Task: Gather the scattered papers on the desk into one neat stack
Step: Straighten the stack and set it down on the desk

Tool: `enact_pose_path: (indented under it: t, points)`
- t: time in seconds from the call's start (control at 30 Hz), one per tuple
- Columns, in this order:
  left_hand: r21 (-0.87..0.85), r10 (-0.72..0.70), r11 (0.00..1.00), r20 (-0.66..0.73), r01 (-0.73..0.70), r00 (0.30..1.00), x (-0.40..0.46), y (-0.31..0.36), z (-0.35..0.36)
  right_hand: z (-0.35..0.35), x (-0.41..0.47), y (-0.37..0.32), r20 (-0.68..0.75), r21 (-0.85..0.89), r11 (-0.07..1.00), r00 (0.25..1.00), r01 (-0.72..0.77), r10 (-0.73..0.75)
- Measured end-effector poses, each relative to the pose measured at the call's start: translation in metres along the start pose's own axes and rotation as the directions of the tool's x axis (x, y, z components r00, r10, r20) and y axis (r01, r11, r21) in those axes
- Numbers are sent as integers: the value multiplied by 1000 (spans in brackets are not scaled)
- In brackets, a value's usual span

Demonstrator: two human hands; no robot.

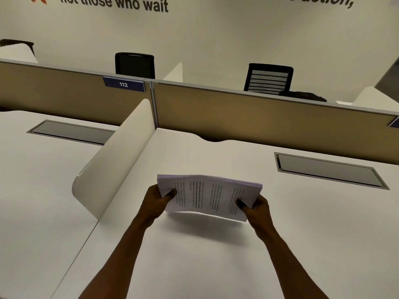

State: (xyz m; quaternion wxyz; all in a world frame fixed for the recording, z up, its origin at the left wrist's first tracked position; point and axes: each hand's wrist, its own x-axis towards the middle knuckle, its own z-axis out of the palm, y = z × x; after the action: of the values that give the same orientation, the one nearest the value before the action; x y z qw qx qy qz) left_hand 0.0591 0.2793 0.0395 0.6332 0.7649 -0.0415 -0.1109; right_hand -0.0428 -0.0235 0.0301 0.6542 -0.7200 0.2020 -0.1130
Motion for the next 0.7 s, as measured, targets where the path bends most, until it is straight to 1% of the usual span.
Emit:
enact_pose_path:
  t: [0.17,0.33,0.43,0.53,0.6,0.7]
  points:
    - [58,-59,997,-13,59,998,3,-9,4,2,-3,18,-14,34,998,998,-53,54]
    - [73,-35,997,-25,37,999,4,-9,3,2,-3,16,-13,44,998,999,-47,48]
    - [91,-53,994,-12,54,999,2,-14,2,2,-5,22,-19,16,998,998,-59,59]
    - [102,-49,993,-27,51,998,1,-12,4,1,-5,23,-15,-44,998,999,-40,39]
    - [77,-50,996,-48,54,998,1,-9,3,-1,-1,17,0,-84,996,1000,-11,11]
    - [-36,-82,996,-86,79,993,-2,-8,1,-8,4,2,22,-109,994,999,32,-30]
